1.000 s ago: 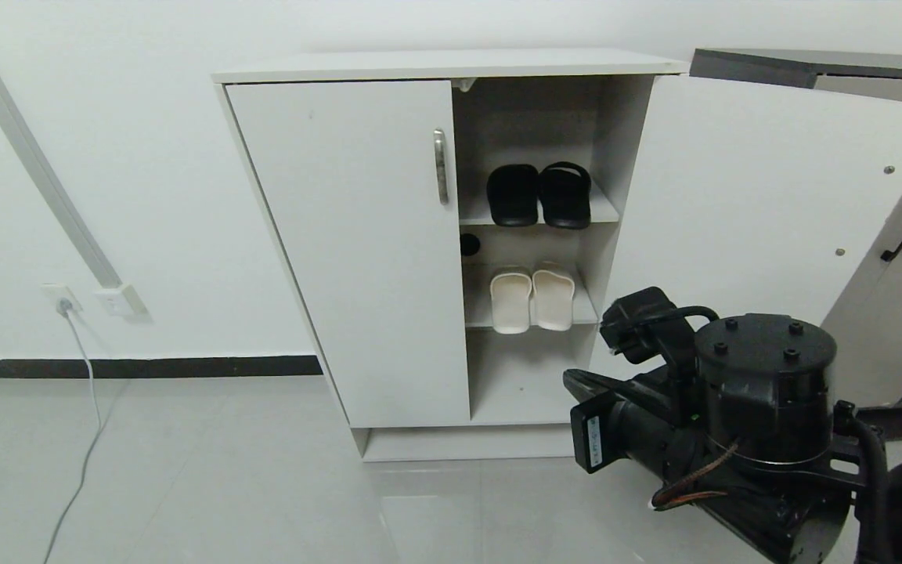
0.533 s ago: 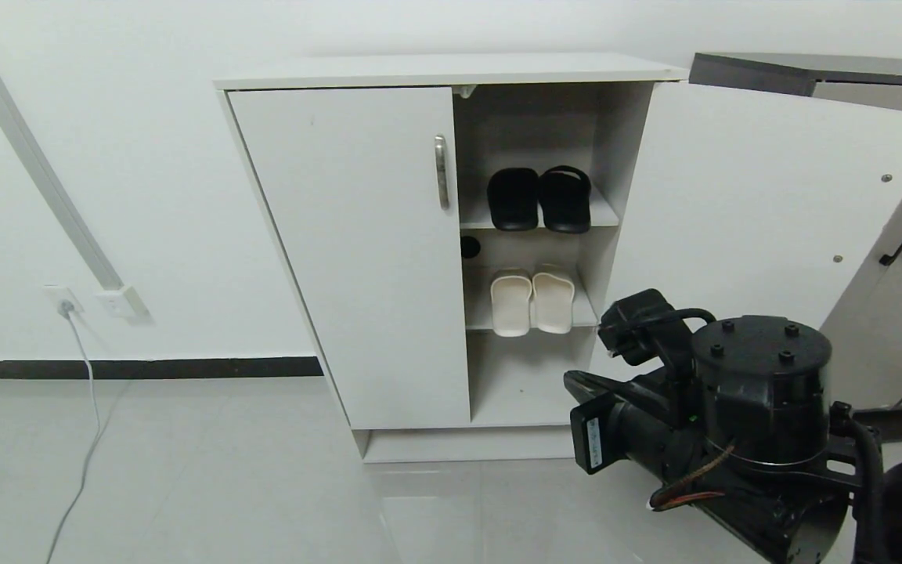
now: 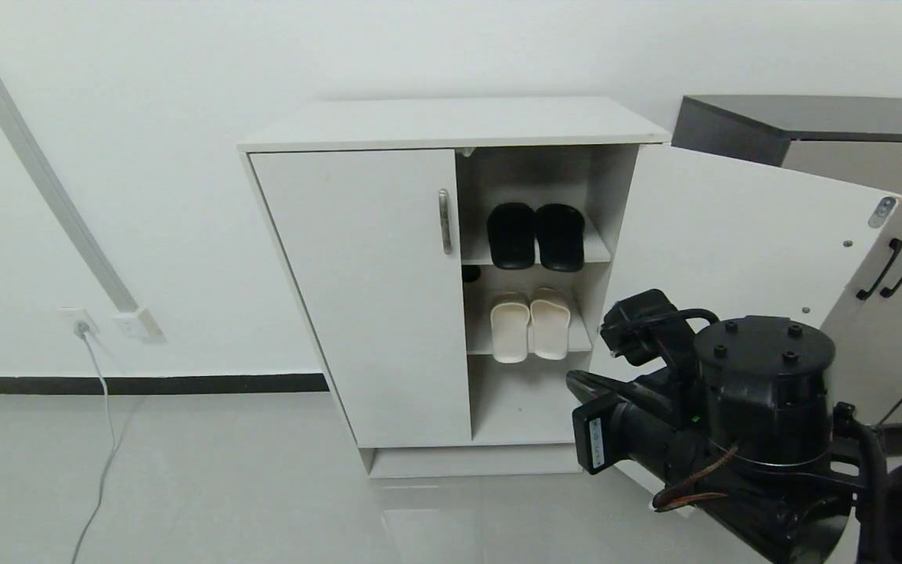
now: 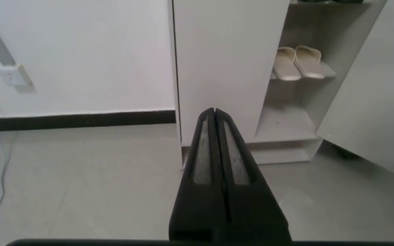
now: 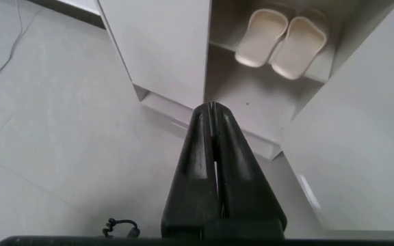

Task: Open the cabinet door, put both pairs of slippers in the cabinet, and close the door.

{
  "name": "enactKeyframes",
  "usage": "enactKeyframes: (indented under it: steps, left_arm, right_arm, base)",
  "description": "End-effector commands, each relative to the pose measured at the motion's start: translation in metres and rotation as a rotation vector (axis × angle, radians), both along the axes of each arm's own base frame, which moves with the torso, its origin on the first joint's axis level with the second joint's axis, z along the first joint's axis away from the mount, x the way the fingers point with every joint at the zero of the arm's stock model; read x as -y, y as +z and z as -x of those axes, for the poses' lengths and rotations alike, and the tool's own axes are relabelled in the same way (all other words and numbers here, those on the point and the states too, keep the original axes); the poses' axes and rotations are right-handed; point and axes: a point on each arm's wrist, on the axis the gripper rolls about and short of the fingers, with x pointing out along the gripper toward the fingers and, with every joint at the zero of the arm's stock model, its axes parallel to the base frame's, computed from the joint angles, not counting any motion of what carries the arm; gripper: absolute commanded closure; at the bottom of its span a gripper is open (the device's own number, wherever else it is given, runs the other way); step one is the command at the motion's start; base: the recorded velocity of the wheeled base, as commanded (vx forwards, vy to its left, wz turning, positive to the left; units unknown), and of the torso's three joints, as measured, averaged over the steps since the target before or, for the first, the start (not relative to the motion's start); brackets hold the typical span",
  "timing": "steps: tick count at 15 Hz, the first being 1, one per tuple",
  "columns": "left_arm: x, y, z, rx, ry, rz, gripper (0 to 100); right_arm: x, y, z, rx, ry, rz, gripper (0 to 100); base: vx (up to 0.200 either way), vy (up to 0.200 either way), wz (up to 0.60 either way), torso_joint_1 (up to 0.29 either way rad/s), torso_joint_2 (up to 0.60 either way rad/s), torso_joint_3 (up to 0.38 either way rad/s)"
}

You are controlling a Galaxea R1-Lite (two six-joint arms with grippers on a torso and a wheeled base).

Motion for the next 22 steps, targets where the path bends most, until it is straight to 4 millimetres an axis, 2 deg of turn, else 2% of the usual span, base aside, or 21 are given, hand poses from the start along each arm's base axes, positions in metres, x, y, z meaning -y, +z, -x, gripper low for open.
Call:
enactKeyframes:
  steps: [1, 12, 22]
  left_arm:
    - [0.0000, -0.0002, 0.0000, -0.001, 0.000, 0.000, 100]
    - [0.0000, 0.0002, 0.0001, 0.001, 0.000, 0.000, 100]
    - [0.0000, 0.0002, 0.0001, 0.001, -0.002, 0.002, 100]
  right_arm:
    - [-0.0003, -0.0004, 0.0002, 0.000, 0.001, 0.000, 100]
    - [-0.0011, -0.0036, -0.0032, -0.007, -0.007, 0.008, 100]
    - [0.0044, 0.0018, -0.0040, 0.006, -0.019, -0.003, 100]
  base:
    - [0.000, 0.000, 0.00, 0.115, -0.46, -0.339]
    - [0.000, 0.000, 0.00, 0.159, -0.48, -0.323]
    - [0.000, 0.000, 0.00, 0.230, -0.55, -0.323]
